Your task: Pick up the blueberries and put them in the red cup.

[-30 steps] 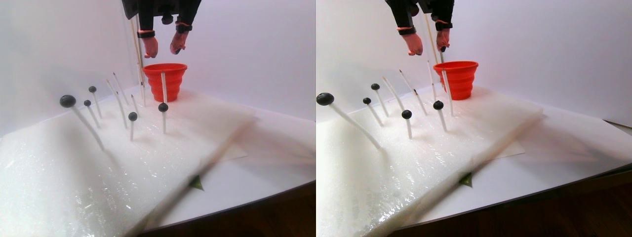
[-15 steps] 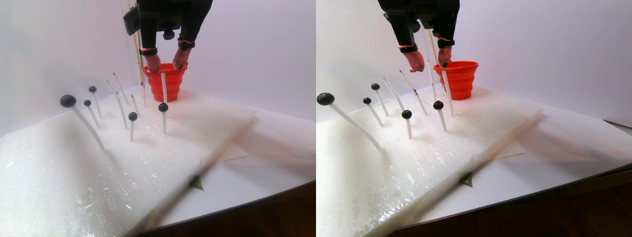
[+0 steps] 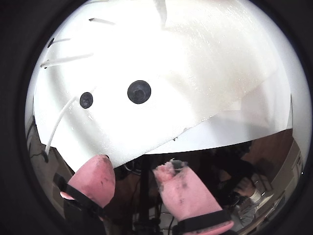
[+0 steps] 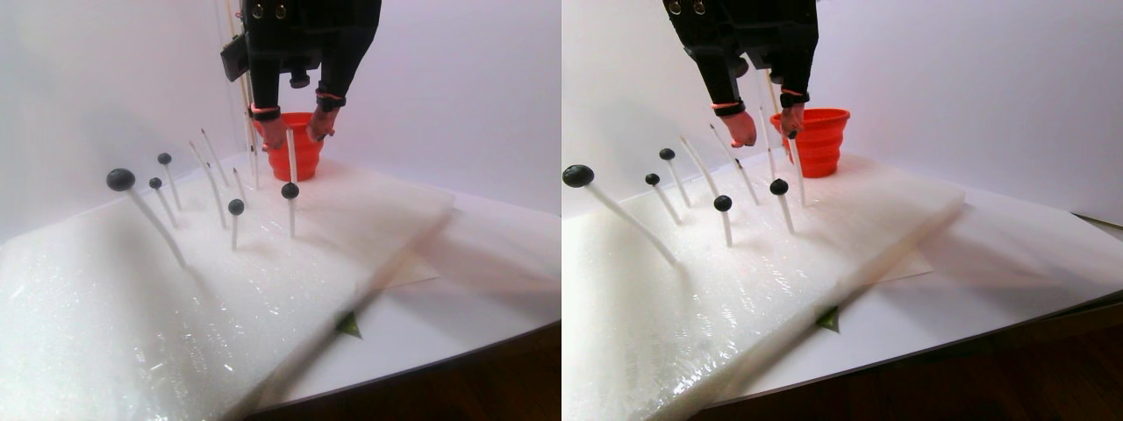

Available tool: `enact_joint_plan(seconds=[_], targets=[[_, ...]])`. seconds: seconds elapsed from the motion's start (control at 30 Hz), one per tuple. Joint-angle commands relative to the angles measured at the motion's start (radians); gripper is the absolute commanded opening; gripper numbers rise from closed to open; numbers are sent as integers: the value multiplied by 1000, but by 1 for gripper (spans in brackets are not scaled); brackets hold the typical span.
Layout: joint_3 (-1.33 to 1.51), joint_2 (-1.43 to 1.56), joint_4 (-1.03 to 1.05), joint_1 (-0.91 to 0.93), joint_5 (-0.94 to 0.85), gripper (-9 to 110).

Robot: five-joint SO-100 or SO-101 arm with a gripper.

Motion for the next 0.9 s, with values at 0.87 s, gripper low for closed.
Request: enact_joint_plan(seconds=[0.87], targets=[[-129,-316,-305,-21,38,17]])
